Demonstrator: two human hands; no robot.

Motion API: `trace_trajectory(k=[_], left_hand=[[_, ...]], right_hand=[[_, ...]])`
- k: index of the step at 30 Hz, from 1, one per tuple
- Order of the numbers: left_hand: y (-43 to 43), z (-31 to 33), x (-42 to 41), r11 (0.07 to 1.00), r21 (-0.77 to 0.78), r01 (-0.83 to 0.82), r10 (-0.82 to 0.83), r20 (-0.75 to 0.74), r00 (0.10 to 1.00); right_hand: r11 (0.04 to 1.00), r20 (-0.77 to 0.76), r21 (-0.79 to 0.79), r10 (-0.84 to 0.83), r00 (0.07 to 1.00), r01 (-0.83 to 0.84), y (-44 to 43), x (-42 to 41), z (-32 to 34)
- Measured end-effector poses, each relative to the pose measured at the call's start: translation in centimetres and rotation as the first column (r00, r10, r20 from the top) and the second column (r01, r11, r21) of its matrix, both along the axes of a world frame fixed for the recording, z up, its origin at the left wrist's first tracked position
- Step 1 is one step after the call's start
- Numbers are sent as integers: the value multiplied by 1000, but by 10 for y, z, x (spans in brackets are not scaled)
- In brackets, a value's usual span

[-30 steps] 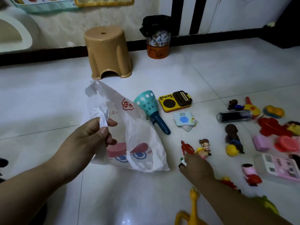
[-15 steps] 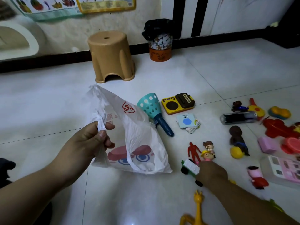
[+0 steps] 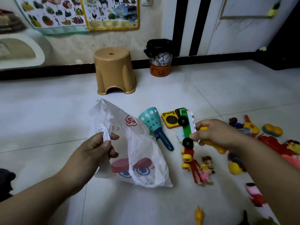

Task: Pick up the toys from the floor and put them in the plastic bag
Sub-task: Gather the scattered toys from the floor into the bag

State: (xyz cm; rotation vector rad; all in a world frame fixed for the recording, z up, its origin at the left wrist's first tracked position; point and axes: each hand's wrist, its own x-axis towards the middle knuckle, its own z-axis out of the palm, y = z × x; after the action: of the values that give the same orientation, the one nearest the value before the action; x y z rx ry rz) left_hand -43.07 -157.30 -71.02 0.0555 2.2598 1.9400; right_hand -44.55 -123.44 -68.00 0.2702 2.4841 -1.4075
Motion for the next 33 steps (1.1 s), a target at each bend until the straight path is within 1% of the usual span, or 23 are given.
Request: trace_trajectory(k=[2, 4, 6, 8, 12, 15, 18, 21, 24, 26, 27, 28, 29, 30, 31, 32, 33], left_hand=[[-5, 1, -1, 1000, 15, -12, 12, 2, 1000], [-10, 3, -2, 999, 17, -27, 27, 1, 1000], [-16, 2, -4, 999, 17, -47, 46, 13, 999], [-21, 2, -3, 999, 23, -46, 45, 25, 999], [-32, 5, -3, 997, 60, -48, 46, 37, 998], [-44, 3, -3, 997, 2, -74, 73, 19, 997], [-53, 2, -6, 981, 21, -191, 190, 34, 981], [-56, 4, -6, 970, 30, -240, 237, 67, 969], [-55, 4, -3, 979, 37, -200, 196, 80, 977], [-51, 6, -1, 983, 65, -173, 167, 84, 982], [-50, 8, -1, 984, 75, -161, 155, 81, 985], [-48, 10, 0, 985, 84, -153, 146, 77, 986], [-47, 10, 0, 986, 89, -140, 134, 72, 988], [-47, 11, 0, 987, 102, -128, 121, 70, 990], [-47, 12, 0, 986, 123, -113, 105, 69, 992], [-47, 13, 1, 983, 152, -99, 88, 76, 993], [-47, 13, 2, 981, 173, -88, 75, 82, 994]], right_hand=[[997, -90, -75, 10, 996, -17, -20, -4, 29], [980, -176, -190, 20, 984, -54, -43, -5, 52], [943, -251, -315, 23, 968, -104, -68, -6, 67], [895, -288, -417, 32, 957, -155, -93, -7, 74], [810, -256, -566, 7, 967, -156, -143, -14, 66], [791, -201, -606, -51, 978, -83, -170, -26, 39], [775, -149, -631, -160, 976, 31, -183, -34, 11], [785, -116, -616, -164, 980, 59, -195, -33, -15], [855, -106, -518, -94, 990, 26, -215, -27, -41], [907, -114, -422, -33, 993, -18, -229, -24, -58], [941, -118, -337, -6, 993, -35, -233, -24, -66], [976, -124, -213, 16, 992, -43, -235, -24, -73], [998, -134, -46, 34, 990, -41, -235, -25, -78], [989, -146, 142, 58, 988, -37, -233, -27, -81], [946, -158, 323, 90, 983, -35, -229, -28, -82], [880, -164, 475, 127, 978, -34, -224, -31, -83], [805, -164, 592, 169, 972, -40, -218, -35, -84]])
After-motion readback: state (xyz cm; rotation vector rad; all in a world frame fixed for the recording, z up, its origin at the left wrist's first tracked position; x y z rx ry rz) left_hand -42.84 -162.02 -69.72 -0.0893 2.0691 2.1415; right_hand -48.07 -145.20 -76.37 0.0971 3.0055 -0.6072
